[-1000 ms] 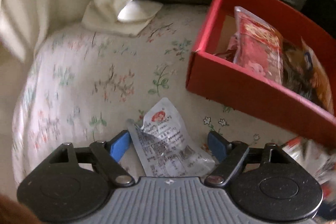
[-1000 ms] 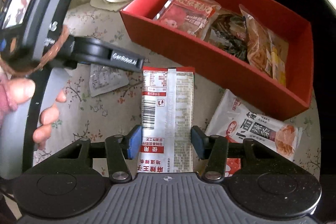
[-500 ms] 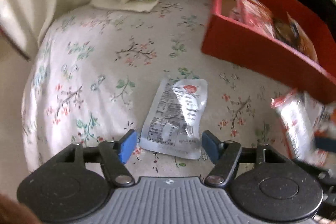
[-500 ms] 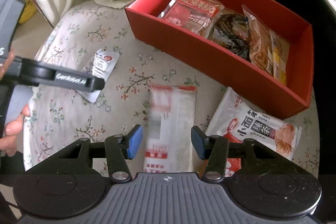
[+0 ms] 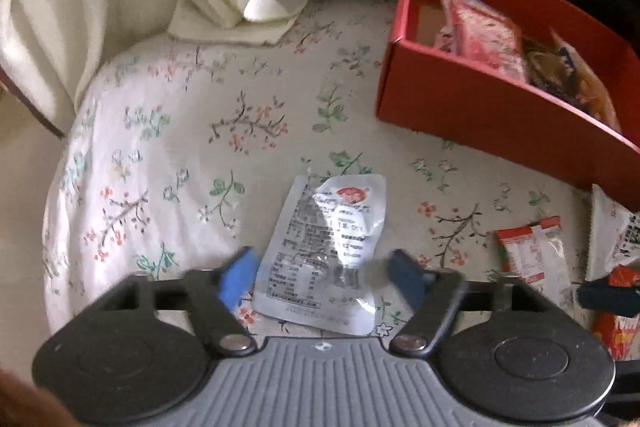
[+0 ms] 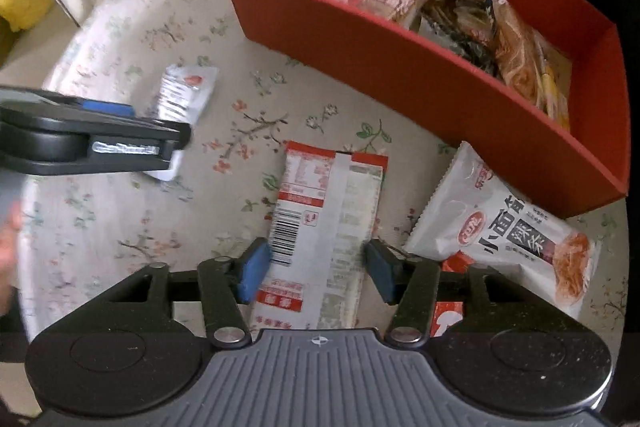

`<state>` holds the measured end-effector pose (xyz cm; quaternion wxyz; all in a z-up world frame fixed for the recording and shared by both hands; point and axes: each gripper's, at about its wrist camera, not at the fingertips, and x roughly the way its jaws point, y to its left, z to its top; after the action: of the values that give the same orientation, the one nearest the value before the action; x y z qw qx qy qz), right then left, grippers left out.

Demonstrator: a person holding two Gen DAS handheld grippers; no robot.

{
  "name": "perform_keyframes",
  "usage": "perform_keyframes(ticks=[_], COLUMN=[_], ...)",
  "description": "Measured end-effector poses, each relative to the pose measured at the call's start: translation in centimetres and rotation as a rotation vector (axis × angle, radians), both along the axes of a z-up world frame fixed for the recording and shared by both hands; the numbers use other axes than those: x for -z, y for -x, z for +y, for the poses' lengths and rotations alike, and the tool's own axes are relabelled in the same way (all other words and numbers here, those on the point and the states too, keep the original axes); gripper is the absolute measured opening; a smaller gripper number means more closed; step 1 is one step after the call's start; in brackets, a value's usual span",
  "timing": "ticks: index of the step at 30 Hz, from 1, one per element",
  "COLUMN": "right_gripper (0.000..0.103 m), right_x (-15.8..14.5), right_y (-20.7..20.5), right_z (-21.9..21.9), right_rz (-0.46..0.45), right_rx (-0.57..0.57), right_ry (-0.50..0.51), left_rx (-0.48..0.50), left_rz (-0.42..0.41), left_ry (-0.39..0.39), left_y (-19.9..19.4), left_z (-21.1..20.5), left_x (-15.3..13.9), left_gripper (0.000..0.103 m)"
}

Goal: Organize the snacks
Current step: 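Close left gripper on clear sachet while right gripper grasps the barcode wrapper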

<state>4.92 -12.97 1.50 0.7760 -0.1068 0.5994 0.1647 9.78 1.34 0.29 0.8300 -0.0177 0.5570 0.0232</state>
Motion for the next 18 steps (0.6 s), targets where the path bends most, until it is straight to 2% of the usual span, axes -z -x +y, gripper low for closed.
perform_keyframes(ticks=[4,8,10,13,14,16,18], right_gripper=[0.059,0.056,0.04,0.04,0.043,0.069,0.074], right_x=[-0.7,-1.0,-1.5,-1.9,-1.7,-1.1,-0.9], right_y=[0.2,0.2,0.0,-0.2,-0.3,-0.3,-0.2], right_z=[0.4,0.5,0.2,-0.3,-0.4,-0.6,-0.2], right_rz=[-0.001,-0.004,-0.006,-0.022,-0.015,0.01,0.024], right_rx=[-0.014,-0.015,-0.008,0.006,0.005,0.026,0.008], right_ry=[-0.031,-0.038,-0.058,-0.051,-0.04,-0.061,-0.073], left_rx=[0.022,0.021,0.028,0.03,0.028,0.027,0.028], left_rz=[0.005,0.002,-0.01,-0.021,-0.024,-0.03,-0.025], left_ry=[0.01,0.058,0.058,0.079,0.09,0.103,0.091], left_y=[0.1,0.1,0.2,0.4,0.4,0.4,0.3], left_z=[-0.1,0.3,0.2,0.4,0.5,0.7,0.7], left_x=[-0.4,-0.9,-1.3,-1.8,-2.0,-2.3,-2.2], left_gripper=[0.046,0.043,0.042,0.041,0.041,0.041,0.041])
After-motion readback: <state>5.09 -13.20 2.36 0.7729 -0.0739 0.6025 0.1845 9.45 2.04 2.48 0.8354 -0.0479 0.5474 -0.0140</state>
